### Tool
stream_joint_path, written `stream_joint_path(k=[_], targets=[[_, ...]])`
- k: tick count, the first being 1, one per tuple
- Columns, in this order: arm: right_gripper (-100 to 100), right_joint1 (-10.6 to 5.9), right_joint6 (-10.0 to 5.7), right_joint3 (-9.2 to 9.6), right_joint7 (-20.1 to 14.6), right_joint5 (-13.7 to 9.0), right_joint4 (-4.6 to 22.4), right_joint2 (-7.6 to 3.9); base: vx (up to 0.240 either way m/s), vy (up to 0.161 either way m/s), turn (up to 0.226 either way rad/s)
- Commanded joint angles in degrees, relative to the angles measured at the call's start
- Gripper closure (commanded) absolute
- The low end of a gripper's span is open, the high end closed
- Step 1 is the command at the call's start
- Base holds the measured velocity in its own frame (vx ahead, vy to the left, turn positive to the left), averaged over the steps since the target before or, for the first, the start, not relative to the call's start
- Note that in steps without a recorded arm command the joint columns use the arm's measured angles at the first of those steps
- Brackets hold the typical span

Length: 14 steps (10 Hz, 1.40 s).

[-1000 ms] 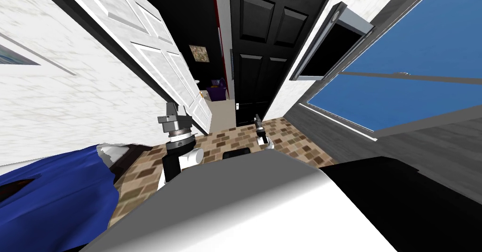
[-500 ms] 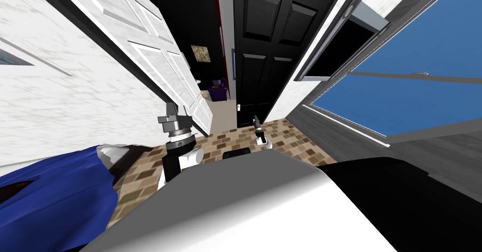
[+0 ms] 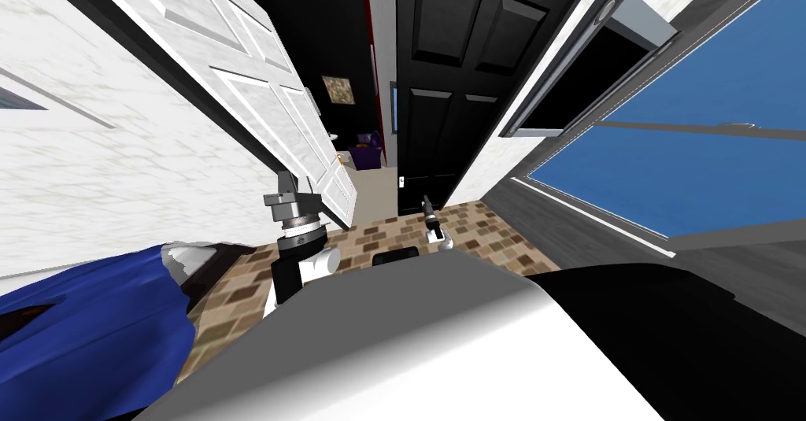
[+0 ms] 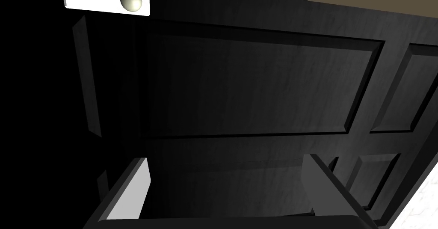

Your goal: Push the door open

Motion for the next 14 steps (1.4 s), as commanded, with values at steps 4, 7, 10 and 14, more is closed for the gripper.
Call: stream_joint_path(k=[4, 7, 10, 14], targets=[[-100, -2.62, -1.06, -0.18, -0.29, -0.27, 6.68, 0.72, 0.107, 0.011, 0.030], [-100, -4.27, -1.80, -0.32, -0.51, -0.45, 10.91, 1.15, 0.098, 0.003, 0.030], [-100, -6.20, -2.66, -0.48, -0.77, -0.67, 15.83, 1.78, 0.102, 0.013, 0.027], [-100, -7.83, -3.39, -0.62, -1.00, -0.86, 19.98, 2.42, 0.113, -0.006, 0.024]])
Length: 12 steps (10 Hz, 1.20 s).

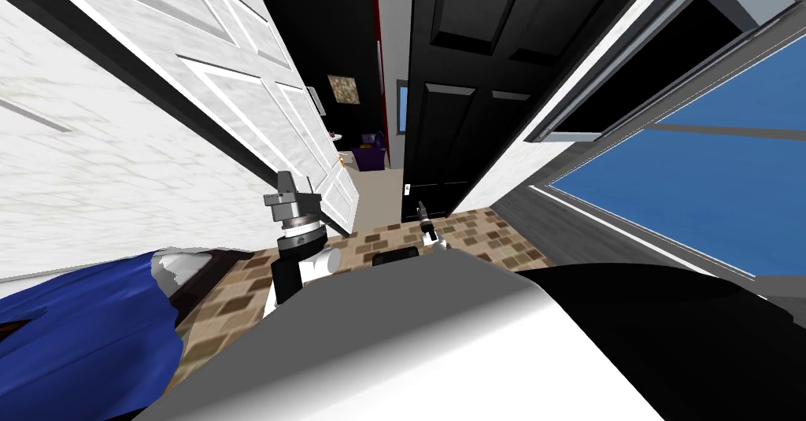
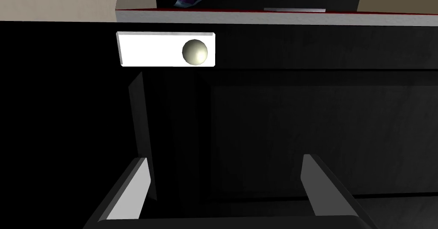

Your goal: Push the door open

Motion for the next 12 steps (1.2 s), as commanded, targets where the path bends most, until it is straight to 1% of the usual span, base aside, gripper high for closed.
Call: stream_joint_path(k=[1, 4, 5, 6, 8, 10, 12], targets=[[-100, -0.80, -0.36, -0.04, -0.20, -0.09, 2.24, 0.40, 0.123, -0.006, 0.027], [-100, -2.08, -0.94, -0.15, -0.37, -0.24, 5.51, 1.07, 0.122, 0.005, 0.024], [-100, -2.14, -1.21, -0.22, -0.28, -0.26, 5.56, 0.89, 0.050, 0.011, 0.005], [-100, -2.19, -1.46, -0.35, -0.22, -0.34, 5.89, 0.32, 0.132, 0.022, 0.024], [-100, -2.16, -1.65, -0.52, -0.14, -0.44, 6.10, -0.17, 0.182, -0.004, 0.021], [-100, -2.12, -1.87, -0.73, -0.03, -0.57, 6.37, -0.45, 0.197, 0.004, 0.032], [-100, -2.08, -2.11, -0.95, 0.08, -0.69, 6.64, -0.42, 0.213, 0.002, 0.026]])
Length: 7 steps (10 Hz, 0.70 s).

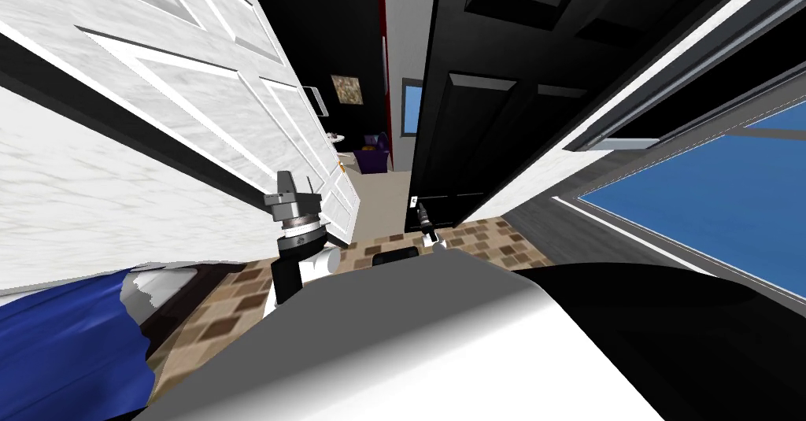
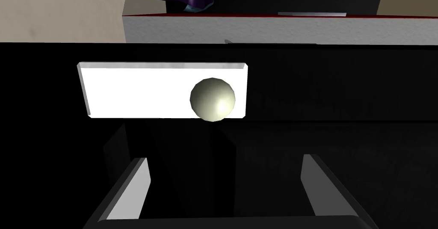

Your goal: Push the door open

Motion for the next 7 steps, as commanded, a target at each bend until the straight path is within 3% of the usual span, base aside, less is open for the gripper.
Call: stream_joint_path(k=[1, 5, 6, 7], targets=[[-100, -0.05, -0.24, -0.19, 0.06, -0.11, 0.34, 0.11, 0.209, 0.008, 0.030], [-100, 0.01, -0.62, -0.53, 0.23, -0.32, 0.78, 1.21, 0.185, 0.005, 0.019], [-100, 0.07, -0.53, -0.47, 0.19, -0.28, 0.65, 0.98, 0.065, 0.002, -0.009], [100, 0.07, -0.53, -0.47, 0.19, -0.28, 0.65, 0.98, -0.014, 0.002, 0.009]])
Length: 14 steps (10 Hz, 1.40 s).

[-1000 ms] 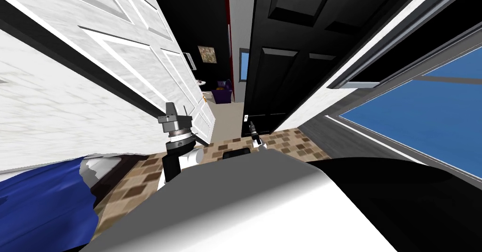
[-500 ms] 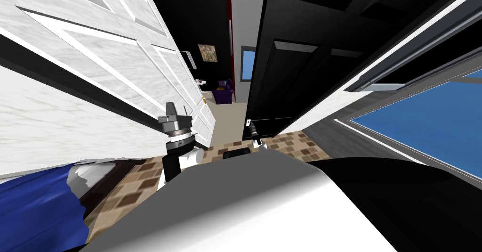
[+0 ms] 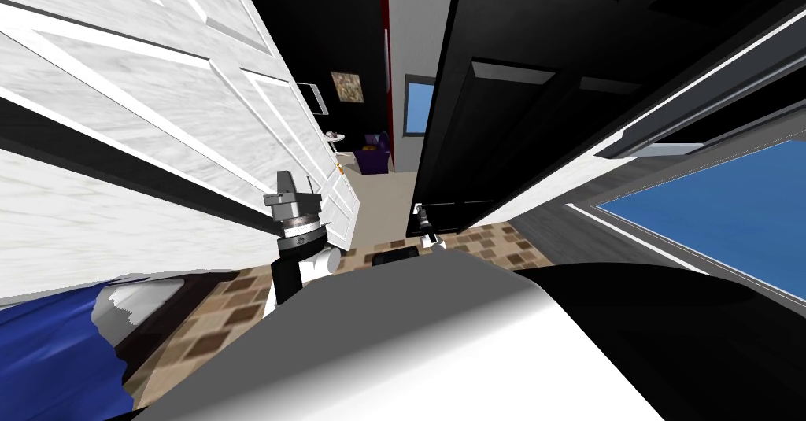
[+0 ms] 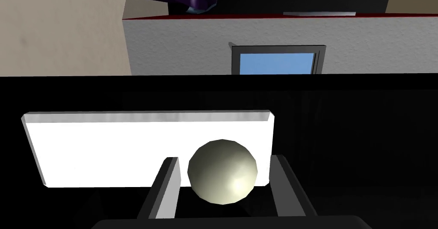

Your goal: Push the door open

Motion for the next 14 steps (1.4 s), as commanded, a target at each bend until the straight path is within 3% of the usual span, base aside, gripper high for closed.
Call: stream_joint_path(k=[1, 5, 6, 11, 13, 14], targets=[[100, 0.00, 0.05, 0.00, -0.01, 0.00, -0.01, -0.02, -0.023, -0.001, 0.008], [100, 0.00, 0.05, 0.00, -0.01, 0.00, -0.01, -0.02, -0.007, -0.001, 0.000], [100, 0.05, 0.21, -0.76, 0.29, -0.44, 0.14, -0.79, 0.096, 0.009, -0.030], [100, -0.01, 0.31, -2.83, 1.00, -1.64, 0.25, -2.22, 0.178, 0.045, -0.038], [100, -0.01, 0.31, -2.83, 1.00, -1.64, 0.31, -2.22, 0.086, 0.014, 0.001], [100, -0.05, 0.36, -3.92, 1.36, -2.28, 0.30, -2.75, 0.135, 0.025, -0.059]])
